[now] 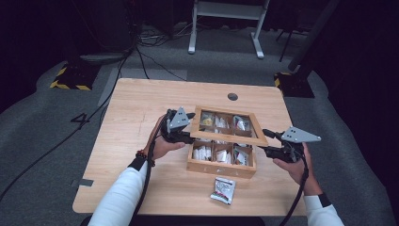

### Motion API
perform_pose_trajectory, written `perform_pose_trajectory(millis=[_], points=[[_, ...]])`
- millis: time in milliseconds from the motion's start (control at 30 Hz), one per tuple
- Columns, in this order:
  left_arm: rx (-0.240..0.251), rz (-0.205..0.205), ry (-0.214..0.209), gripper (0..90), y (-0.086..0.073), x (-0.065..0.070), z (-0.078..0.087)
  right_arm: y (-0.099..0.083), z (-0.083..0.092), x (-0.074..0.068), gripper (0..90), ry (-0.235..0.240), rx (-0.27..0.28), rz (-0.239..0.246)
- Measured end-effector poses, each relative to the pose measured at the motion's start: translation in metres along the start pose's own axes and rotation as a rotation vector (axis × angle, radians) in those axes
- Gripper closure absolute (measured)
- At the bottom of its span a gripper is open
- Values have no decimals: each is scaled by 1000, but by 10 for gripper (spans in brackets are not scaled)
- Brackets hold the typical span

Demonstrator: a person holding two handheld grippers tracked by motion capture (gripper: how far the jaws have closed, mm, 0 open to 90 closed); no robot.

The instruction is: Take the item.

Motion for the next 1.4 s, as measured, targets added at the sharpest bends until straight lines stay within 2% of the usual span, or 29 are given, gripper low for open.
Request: perform_pose_trajectory(millis=[167, 400, 500, 600, 667, 800, 867, 967, 1133, 1233, 1400], points=[[-4, 18, -5, 320, -3, 2, 11, -1, 6, -7, 450, 9, 4, 3], [-34, 32, -35, 321, -11, 11, 19, -9, 10, -15, 450, 9, -28, 8], [-49, 23, -48, 323, -14, 16, 21, -13, 15, -19, 408, 47, -31, 2], [-71, 11, -49, 336, -17, 21, 22, -13, 17, -24, 381, 61, -45, 20], [-82, 11, -52, 343, -19, 22, 23, -14, 18, -27, 377, 60, -52, 31], [-105, 4, -57, 345, -24, 25, 23, -20, 18, -29, 368, 66, -63, 23], [-116, 10, -75, 347, -26, 26, 24, -22, 18, -30, 367, 68, -67, 20], [-120, 9, -87, 333, -29, 27, 25, -26, 18, -31, 367, 73, -82, 17], [-124, 17, -131, 299, -32, 31, 27, -30, 18, -32, 366, 84, -94, 2], [-136, 1, -135, 273, -33, 34, 27, -33, 18, -34, 366, 88, -105, 6], [-137, -2, -148, 269, -35, 38, 31, -36, 19, -37, 355, 98, -119, 6]])
Point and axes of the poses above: each handheld gripper's, and its own axes: z roughly backward along the jaws, y roughly out of its top, x roughly to its right, the point moved 2 cm from there along -z, roughly forward along the jaws, and after that the axes turned 9 degrees about x, right-handed, at the moved point
